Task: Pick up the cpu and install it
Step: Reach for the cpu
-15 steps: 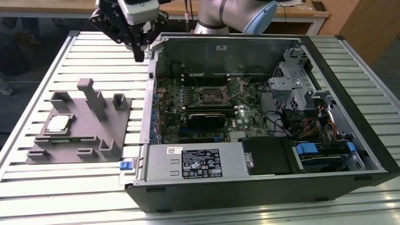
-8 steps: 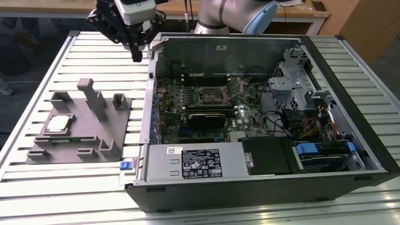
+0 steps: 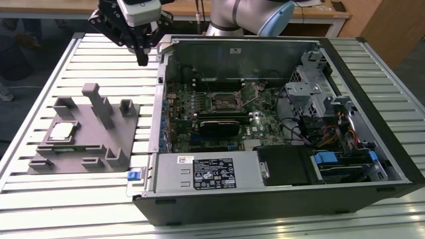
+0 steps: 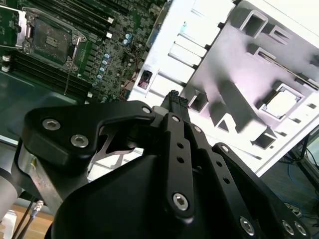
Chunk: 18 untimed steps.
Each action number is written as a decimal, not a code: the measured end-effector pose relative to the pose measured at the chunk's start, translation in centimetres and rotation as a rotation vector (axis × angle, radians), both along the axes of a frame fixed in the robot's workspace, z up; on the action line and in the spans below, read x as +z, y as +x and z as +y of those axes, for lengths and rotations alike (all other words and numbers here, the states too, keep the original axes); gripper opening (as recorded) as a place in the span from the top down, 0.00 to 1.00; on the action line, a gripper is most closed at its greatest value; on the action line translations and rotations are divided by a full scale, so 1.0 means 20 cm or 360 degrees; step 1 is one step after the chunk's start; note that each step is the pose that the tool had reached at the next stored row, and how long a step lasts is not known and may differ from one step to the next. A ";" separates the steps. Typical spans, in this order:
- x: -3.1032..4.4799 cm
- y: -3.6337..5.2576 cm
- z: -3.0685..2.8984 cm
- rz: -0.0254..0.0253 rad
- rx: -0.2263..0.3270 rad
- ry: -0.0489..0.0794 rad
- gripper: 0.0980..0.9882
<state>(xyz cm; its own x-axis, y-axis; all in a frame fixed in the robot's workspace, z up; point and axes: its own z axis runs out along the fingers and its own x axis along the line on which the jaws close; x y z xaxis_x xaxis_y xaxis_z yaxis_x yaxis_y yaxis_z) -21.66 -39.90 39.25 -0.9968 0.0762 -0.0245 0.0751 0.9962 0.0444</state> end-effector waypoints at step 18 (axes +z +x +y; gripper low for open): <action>-0.001 -0.066 0.000 0.00001 0.0000 0.0000 0.99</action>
